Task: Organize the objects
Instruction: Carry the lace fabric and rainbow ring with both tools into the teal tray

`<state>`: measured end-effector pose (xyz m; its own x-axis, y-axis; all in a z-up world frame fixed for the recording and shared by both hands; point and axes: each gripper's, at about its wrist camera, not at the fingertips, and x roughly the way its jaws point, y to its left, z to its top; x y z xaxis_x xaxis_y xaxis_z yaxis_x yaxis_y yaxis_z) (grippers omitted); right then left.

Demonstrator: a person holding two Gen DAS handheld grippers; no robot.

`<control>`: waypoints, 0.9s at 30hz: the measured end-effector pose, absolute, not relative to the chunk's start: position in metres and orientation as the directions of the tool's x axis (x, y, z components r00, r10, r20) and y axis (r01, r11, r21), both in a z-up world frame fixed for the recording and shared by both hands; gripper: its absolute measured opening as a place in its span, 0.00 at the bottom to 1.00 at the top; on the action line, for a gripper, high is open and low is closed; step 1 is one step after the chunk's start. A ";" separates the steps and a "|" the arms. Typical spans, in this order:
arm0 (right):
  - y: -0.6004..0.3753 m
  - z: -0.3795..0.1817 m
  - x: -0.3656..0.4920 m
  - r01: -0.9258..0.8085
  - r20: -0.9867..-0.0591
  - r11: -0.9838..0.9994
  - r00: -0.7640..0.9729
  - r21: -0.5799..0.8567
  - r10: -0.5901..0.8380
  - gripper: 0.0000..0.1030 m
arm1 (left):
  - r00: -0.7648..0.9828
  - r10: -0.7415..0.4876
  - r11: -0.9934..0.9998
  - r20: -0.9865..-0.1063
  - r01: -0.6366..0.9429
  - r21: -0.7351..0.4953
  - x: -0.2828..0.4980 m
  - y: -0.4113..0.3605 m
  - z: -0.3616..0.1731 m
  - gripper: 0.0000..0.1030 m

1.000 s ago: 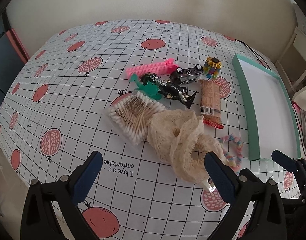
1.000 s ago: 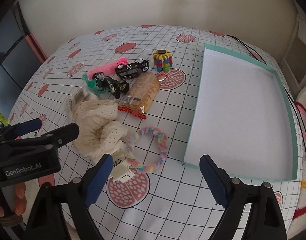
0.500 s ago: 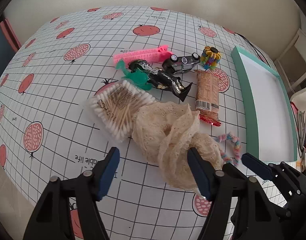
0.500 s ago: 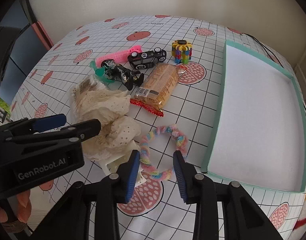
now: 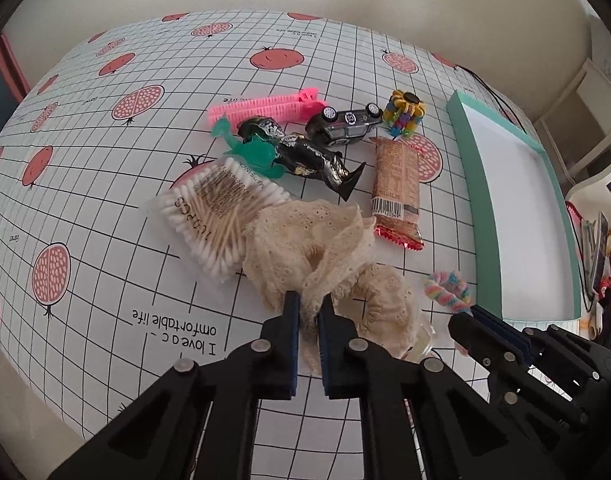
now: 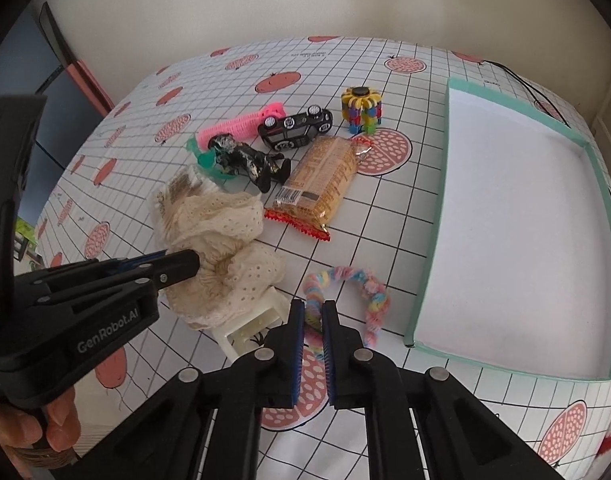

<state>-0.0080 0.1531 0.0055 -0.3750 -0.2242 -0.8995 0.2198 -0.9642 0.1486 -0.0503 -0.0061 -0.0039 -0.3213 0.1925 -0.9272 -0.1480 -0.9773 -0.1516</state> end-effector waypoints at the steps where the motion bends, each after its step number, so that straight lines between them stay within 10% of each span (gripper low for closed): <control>1: 0.154 0.009 -0.008 0.218 -0.894 -0.963 -0.384 0.156 -0.231 0.09 | -0.329 0.197 -0.977 -0.924 -0.145 -0.157 -0.049 -0.007 -0.002 0.07; 27: 0.250 0.058 -0.006 0.008 -0.786 -0.987 -0.604 0.163 -0.134 0.09 | -0.603 0.333 -0.941 -0.724 -0.263 -0.214 -0.025 0.027 0.072 0.05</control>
